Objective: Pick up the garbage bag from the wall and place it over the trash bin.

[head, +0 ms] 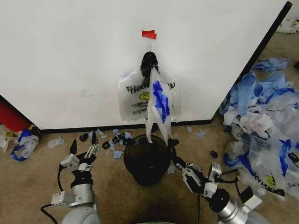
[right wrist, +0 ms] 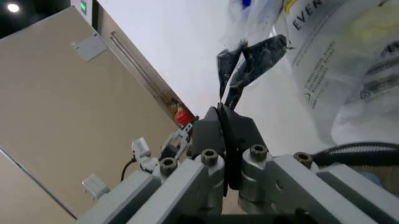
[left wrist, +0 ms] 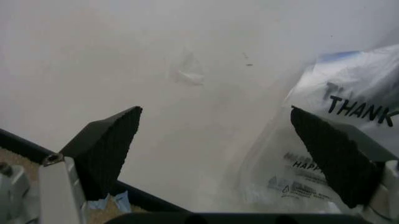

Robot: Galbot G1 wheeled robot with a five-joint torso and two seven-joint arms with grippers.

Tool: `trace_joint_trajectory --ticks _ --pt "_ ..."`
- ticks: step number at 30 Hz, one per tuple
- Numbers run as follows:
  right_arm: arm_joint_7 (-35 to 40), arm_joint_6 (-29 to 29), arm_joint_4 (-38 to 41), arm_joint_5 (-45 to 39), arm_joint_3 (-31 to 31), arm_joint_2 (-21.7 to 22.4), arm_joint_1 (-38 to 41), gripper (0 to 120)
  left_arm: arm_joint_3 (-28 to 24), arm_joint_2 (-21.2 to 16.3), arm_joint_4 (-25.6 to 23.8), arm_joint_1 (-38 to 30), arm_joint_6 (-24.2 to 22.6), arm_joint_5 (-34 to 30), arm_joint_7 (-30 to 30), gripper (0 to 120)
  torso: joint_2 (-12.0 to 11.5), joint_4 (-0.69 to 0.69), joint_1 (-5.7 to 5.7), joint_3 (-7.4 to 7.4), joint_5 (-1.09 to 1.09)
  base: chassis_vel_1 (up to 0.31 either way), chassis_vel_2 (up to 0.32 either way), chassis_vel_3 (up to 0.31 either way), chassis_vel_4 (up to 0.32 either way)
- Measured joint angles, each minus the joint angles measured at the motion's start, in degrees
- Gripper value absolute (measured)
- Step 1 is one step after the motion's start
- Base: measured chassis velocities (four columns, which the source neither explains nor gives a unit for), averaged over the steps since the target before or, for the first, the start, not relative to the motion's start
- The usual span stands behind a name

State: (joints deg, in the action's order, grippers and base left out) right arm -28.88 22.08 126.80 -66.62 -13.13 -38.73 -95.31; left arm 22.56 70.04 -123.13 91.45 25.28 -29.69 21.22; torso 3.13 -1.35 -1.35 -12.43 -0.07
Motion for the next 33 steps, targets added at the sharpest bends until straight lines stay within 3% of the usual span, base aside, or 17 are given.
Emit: trace_joint_trajectory --ticks 14,33 --pt "-3.38 3.69 0.44 3.82 -3.32 -0.37 -11.02 0 0.06 0.35 -0.3 0.56 -0.02 0.26 0.05 92 0.0 -0.01 0.0 0.0 0.0 0.0 0.0 0.0 0.0" --pt "-5.29 6.73 -1.73 6.84 -2.66 -0.94 -15.57 0 -0.58 0.89 0.27 0.66 0.06 1.0 0.04 91 0.0 -0.01 0.0 0.0 0.0 0.0 0.0 0.0 0.0"
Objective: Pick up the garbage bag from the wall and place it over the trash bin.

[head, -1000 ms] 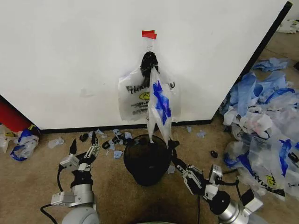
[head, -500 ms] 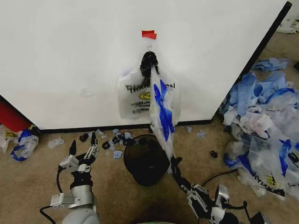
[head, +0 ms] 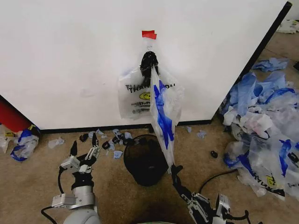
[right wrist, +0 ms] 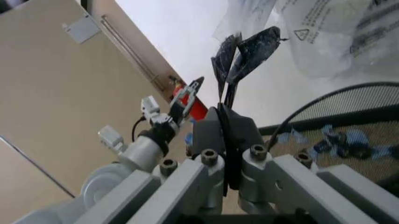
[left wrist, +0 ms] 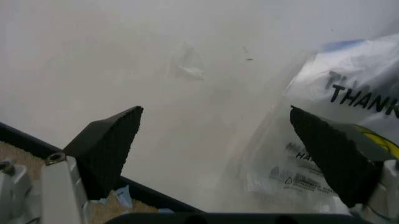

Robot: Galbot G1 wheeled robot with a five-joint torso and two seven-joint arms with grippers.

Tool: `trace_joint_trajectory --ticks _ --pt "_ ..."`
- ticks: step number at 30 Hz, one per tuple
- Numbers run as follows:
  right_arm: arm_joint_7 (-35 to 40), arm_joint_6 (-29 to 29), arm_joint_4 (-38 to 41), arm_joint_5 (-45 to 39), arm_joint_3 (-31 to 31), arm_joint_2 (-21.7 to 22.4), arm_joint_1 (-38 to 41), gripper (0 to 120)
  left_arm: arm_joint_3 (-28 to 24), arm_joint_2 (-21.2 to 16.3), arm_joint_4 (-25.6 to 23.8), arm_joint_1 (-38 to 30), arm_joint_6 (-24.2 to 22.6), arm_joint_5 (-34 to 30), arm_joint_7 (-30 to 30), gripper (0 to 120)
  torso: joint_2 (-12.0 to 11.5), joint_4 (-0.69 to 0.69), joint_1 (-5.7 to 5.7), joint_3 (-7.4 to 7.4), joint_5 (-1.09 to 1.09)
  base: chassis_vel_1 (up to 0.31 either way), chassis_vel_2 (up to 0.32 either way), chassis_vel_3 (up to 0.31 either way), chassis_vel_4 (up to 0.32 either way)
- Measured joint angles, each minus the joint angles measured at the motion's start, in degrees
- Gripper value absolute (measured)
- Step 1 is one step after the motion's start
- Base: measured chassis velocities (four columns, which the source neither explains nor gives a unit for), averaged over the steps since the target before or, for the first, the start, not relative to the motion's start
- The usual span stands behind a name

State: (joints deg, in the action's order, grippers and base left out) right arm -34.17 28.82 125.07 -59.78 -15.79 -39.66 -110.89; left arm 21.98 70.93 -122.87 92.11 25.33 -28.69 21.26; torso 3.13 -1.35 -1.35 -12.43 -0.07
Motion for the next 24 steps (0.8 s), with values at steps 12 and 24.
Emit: trace_joint_trajectory --ticks 12,24 --pt "-0.9 1.14 -2.42 0.8 0.74 -0.2 -0.52 0 -0.66 0.42 1.35 -0.71 0.08 0.27 -0.05 91 0.0 0.0 0.0 0.0 0.0 0.0 0.0 0.0 0.0" --pt "2.52 -3.55 -0.59 -4.21 1.65 0.96 12.77 0 -0.61 0.16 0.66 -0.5 0.64 0.1 -0.86 91 0.0 -0.01 0.0 -0.01 0.0 0.0 0.0 0.0 0.0"
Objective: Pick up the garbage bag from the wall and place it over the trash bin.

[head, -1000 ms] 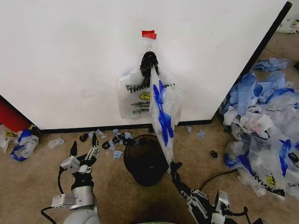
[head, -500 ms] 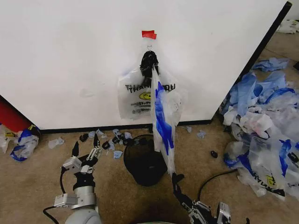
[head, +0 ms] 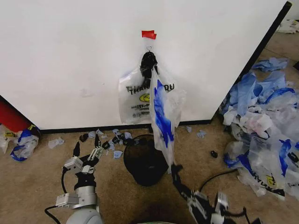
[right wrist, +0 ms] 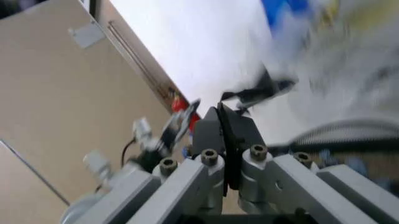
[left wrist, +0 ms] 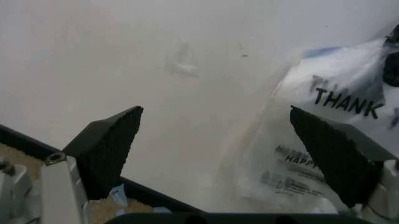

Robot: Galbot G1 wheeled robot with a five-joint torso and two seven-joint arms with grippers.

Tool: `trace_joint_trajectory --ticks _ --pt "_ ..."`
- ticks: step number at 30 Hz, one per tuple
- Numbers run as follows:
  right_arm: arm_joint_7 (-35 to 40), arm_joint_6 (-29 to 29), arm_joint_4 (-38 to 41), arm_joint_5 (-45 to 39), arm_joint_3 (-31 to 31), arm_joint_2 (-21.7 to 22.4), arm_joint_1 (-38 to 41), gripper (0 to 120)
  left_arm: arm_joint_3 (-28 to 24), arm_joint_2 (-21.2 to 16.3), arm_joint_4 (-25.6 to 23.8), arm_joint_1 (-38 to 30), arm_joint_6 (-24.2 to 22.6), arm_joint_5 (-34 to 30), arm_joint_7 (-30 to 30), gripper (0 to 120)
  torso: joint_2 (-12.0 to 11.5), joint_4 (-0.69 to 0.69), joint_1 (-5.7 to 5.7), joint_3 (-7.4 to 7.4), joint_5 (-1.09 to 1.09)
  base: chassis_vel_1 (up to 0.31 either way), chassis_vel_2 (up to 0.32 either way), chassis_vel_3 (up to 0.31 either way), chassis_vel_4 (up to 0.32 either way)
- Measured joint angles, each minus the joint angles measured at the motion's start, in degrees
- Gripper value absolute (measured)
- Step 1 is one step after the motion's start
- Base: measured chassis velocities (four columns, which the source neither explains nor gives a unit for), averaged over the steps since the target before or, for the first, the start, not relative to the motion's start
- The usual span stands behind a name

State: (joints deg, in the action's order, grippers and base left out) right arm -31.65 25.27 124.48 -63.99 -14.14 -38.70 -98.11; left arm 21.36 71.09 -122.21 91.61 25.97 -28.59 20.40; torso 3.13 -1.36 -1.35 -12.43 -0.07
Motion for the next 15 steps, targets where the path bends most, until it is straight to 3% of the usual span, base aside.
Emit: trace_joint_trajectory --ticks 5,10,15 --pt "2.15 -2.74 -0.62 -3.1 2.91 0.68 10.9 0 0.06 -0.42 -1.31 0.28 0.23 -0.43 -0.71 91 0.0 0.03 0.0 0.0 0.0 0.0 0.0 0.0 0.0" --pt "4.25 -5.27 -3.42 -5.13 9.64 0.31 23.3 0 0.14 -1.62 -3.15 0.27 0.26 -1.37 -1.4 91 -0.01 0.02 0.0 0.0 0.0 0.0 0.0 0.0 0.0" --pt "5.11 -6.85 -5.73 -5.13 13.45 -1.35 29.18 0 0.02 -3.9 -5.83 -0.46 -0.14 -3.62 -3.02 93 -0.02 0.01 0.0 0.0 -0.01 0.0 0.0 0.0 0.0"
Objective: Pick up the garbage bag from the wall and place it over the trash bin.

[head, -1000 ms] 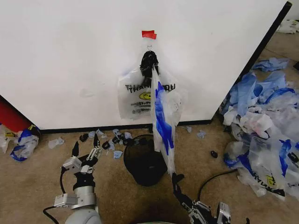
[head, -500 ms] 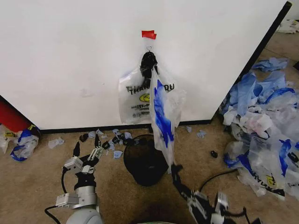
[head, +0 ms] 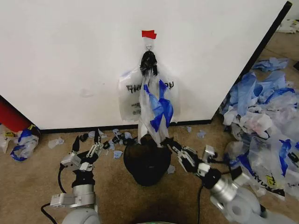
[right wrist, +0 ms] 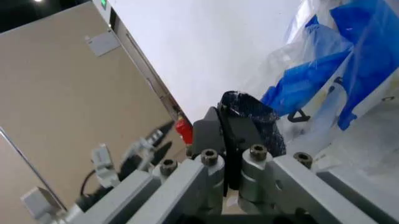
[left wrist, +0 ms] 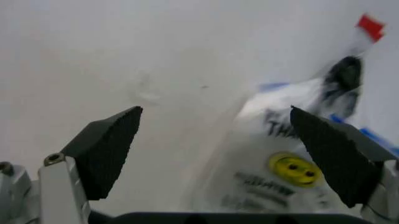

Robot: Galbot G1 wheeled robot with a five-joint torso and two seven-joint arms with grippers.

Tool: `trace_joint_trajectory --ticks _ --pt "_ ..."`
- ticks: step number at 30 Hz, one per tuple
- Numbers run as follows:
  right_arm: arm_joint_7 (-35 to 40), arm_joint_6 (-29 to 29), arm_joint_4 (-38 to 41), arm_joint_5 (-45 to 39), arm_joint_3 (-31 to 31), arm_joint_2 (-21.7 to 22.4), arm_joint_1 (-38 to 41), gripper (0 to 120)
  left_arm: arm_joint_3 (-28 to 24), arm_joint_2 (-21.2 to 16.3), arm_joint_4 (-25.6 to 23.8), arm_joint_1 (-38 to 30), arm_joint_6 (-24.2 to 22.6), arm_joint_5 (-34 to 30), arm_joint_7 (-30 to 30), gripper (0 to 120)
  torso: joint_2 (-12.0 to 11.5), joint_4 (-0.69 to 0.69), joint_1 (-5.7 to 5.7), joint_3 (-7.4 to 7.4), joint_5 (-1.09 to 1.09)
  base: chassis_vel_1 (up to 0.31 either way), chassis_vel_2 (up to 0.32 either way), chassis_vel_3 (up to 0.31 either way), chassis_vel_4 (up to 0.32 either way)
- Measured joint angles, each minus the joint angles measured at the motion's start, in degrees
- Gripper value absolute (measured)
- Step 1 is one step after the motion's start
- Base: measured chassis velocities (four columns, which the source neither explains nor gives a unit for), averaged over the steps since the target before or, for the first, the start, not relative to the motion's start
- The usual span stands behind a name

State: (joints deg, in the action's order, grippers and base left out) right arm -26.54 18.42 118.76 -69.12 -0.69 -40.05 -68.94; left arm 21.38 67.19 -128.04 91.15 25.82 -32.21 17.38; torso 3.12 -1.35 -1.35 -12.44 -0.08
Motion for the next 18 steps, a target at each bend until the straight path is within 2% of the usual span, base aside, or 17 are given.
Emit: trace_joint_trajectory --ticks 4,5,8,10,14,15,18 --pt "-0.83 -0.62 -1.6 0.74 1.68 -1.11 1.36 0 -0.34 -1.98 -2.04 -0.22 -0.08 -1.7 -2.14 93 0.0 -0.01 0.0 0.0 0.0 0.0 0.0 0.0 0.0" --pt "-2.43 -0.94 -3.32 2.19 3.12 -2.28 2.03 0 -1.05 -4.93 -4.39 -0.64 -0.45 -3.46 -4.78 93 0.0 0.0 0.0 0.0 0.01 0.0 0.0 0.0 0.0" --pt "-4.71 -1.45 -4.86 4.04 4.27 -3.6 2.52 0 -2.14 -9.58 -6.16 -1.9 -0.85 -6.37 -8.31 93 0.0 -0.01 0.0 0.01 0.01 0.0 0.0 0.0 0.0" --pt "-5.25 -1.59 -5.27 4.49 4.5 -3.92 2.73 0 -2.5 -10.94 -6.37 -2.44 -0.9 -7.47 -9.39 92 0.0 -0.01 0.0 0.01 0.0 0.0 0.0 0.0 0.0" --pt "-7.21 -1.77 -8.13 7.73 5.82 -6.34 5.33 0 -6.35 -17.88 -5.84 -6.9 -1.01 -12.4 -12.9 91 0.0 0.0 0.0 0.0 0.01 0.0 0.0 0.0 0.0" --pt "-7.21 -1.77 -8.13 7.73 5.82 -6.34 5.33 0 -6.35 -17.88 -5.84 -6.9 -1.01 -12.4 -12.9 91 0.0 0.0 0.0 0.0 0.01 0.0 0.0 0.0 0.0" --pt "-7.4 -1.74 -9.49 8.49 5.91 -8.12 6.58 0 -10.41 -21.32 -4.59 -11.31 -1.07 -14.68 -13.2 91 0.01 0.0 0.0 0.0 0.0 0.0 0.0 0.0 0.0"
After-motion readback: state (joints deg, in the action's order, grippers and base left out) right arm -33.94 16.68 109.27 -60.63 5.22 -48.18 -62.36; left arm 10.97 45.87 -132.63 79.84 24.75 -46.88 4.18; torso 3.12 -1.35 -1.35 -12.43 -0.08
